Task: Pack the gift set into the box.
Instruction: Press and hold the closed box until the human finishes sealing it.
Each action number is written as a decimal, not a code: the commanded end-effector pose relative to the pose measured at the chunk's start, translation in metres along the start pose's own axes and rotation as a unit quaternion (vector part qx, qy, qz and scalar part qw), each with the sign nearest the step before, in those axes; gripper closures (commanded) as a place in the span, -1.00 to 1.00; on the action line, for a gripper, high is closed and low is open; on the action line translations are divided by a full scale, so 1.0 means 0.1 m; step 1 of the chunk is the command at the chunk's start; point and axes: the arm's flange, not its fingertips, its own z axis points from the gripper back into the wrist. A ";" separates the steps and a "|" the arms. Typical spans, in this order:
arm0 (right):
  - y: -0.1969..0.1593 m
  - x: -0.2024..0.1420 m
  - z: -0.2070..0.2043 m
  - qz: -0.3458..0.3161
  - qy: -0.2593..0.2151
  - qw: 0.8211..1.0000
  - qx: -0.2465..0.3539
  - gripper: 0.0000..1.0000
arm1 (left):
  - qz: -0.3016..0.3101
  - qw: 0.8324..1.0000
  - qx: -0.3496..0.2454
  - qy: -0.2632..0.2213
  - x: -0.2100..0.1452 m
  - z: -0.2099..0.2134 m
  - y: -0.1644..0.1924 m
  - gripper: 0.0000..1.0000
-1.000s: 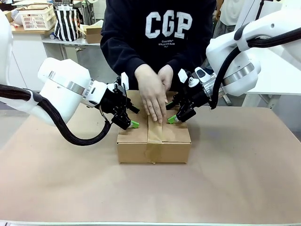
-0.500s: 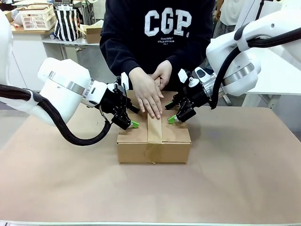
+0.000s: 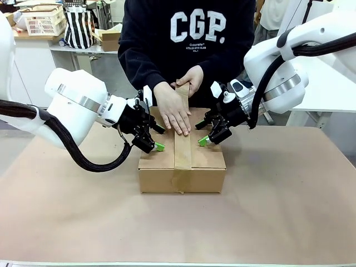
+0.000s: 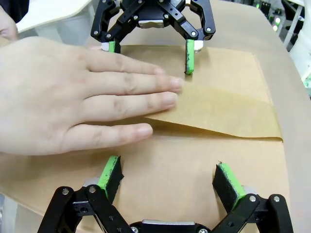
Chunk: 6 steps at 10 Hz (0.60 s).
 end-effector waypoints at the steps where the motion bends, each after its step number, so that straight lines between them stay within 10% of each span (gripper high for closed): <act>1: 0.01 -0.01 -0.01 0.003 0.000 1.000 0.000 -1.00 | -0.005 1.000 0.001 0.004 -0.03 -0.01 -0.03 -1.00; 6: 0.01 -0.01 -0.01 0.003 0.000 1.000 0.000 -1.00 | -0.005 1.000 0.001 0.004 -0.03 -0.01 -0.03 -1.00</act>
